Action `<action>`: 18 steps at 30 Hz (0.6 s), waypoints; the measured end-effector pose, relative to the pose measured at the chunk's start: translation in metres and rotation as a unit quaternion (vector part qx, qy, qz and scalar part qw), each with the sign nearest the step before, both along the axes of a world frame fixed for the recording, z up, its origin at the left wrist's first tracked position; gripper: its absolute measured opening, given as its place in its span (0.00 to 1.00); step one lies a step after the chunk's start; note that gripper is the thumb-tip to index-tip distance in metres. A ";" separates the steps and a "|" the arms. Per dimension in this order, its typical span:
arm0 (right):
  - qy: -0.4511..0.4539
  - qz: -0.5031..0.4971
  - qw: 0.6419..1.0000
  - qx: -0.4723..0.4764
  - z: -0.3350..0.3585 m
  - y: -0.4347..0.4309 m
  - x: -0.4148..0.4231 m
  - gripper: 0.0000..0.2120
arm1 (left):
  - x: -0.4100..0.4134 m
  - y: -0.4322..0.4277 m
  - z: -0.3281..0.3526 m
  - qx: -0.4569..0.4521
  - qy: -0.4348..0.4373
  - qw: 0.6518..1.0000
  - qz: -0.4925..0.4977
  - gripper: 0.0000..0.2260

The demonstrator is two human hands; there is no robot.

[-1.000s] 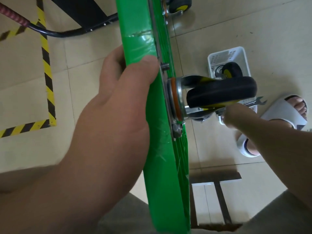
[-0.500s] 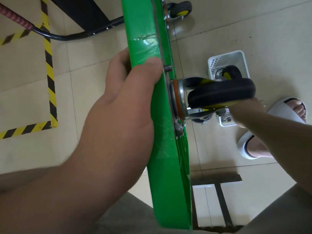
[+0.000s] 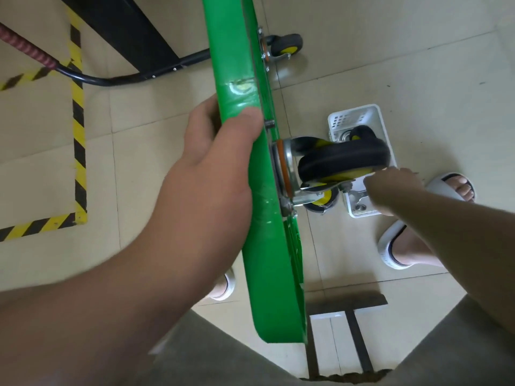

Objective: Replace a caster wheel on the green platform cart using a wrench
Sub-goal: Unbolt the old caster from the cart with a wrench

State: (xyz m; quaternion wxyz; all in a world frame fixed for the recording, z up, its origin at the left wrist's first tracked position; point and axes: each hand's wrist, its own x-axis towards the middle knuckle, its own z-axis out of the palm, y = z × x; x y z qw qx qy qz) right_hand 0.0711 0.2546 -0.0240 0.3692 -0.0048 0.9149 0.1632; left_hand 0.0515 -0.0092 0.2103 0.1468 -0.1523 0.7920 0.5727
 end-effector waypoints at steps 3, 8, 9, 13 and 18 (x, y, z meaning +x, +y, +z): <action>-0.001 0.022 1.000 -0.006 0.004 0.004 0.002 0.15 | 0.017 0.007 0.015 -0.032 -0.030 0.998 -0.040 0.06; -0.016 0.014 1.000 -0.013 0.032 0.002 0.013 0.14 | 0.021 0.008 0.023 0.009 -0.049 0.998 -0.031 0.10; -0.028 0.003 0.999 -0.021 0.037 0.001 0.015 0.14 | 0.021 0.008 0.022 0.013 -0.047 0.998 -0.037 0.11; -0.082 0.008 0.995 -0.056 0.060 -0.009 0.020 0.12 | 0.022 0.009 0.021 0.035 -0.033 0.998 -0.044 0.12; -0.099 0.043 0.990 -0.093 0.112 -0.032 0.033 0.06 | 0.021 0.008 0.018 0.045 -0.024 0.998 -0.042 0.11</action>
